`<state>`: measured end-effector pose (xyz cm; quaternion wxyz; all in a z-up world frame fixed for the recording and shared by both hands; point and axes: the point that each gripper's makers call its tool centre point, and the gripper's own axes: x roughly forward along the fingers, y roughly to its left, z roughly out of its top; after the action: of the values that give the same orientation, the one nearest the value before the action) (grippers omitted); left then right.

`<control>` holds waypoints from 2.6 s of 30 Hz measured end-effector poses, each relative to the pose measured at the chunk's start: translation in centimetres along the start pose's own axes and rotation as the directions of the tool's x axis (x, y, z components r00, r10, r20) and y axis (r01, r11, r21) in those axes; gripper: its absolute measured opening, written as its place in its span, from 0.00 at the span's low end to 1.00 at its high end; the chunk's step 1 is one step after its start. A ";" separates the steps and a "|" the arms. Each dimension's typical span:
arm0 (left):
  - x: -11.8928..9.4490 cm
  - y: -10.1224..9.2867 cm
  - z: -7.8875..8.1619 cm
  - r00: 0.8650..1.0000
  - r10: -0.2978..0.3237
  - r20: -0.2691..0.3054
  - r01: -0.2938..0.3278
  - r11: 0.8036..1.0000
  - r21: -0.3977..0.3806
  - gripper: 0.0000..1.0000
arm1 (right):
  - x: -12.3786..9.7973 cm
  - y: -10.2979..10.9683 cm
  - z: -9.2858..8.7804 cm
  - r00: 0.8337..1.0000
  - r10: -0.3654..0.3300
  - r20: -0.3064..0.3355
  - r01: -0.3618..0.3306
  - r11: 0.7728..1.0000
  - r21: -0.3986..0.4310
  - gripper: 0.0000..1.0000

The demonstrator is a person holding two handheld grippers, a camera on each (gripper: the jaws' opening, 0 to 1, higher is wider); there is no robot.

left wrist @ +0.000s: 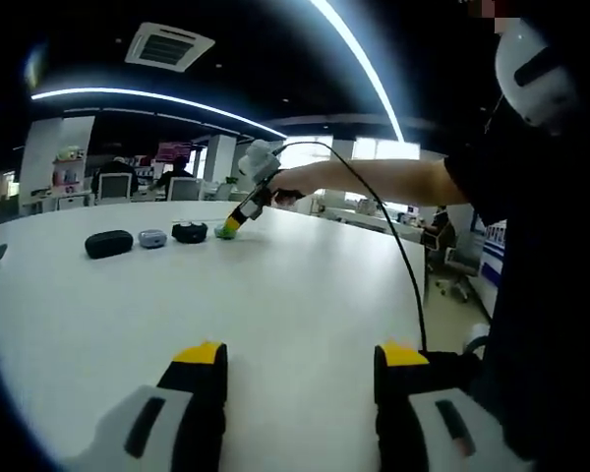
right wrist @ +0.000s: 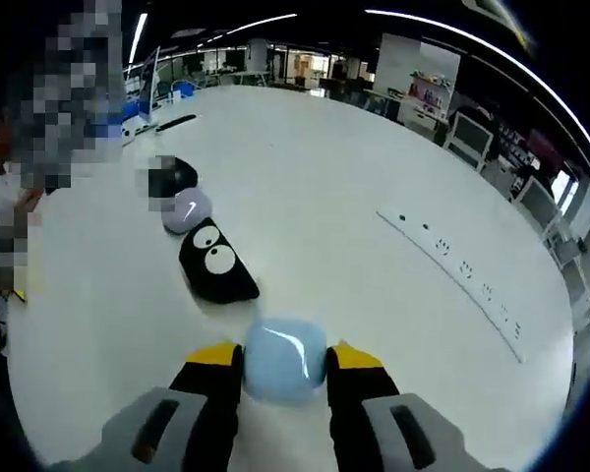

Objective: Pick up the earbuds from the table and place the earbuds into the earbud case

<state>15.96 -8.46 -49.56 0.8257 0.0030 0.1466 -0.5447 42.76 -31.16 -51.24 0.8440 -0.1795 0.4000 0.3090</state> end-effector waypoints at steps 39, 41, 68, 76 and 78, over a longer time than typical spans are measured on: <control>-1.3 3.1 1.9 0.989 0.128 0.080 -0.123 0.991 -0.056 0.64 | -7.0 3.3 1.1 0.983 0.107 0.152 -0.074 0.976 -0.204 0.71; -1.7 4.1 2.2 0.983 0.168 0.080 -0.163 0.985 -0.062 0.66 | -8.9 3.9 0.7 0.973 0.070 0.219 -0.035 0.987 -0.160 0.71; -11.7 6.1 5.2 0.918 0.393 0.048 -0.392 0.919 -0.029 0.77 | -25.6 14.2 -16.2 0.838 -0.294 0.460 0.215 0.952 0.217 0.79; -14.6 4.8 6.7 0.904 0.425 0.040 -0.425 0.905 0.005 0.78 | -29.1 14.3 -16.6 0.819 -0.317 0.479 0.230 0.945 0.231 0.81; -15.1 4.5 6.9 0.905 0.424 0.035 -0.424 0.905 0.010 0.78 | -29.1 15.1 -16.9 0.839 -0.301 0.454 0.229 0.951 0.208 0.81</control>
<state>16.13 5.82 -39.93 0.9265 0.0331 0.1247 -0.3535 9.02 -40.21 -39.59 0.9619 -0.0892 0.1707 0.1938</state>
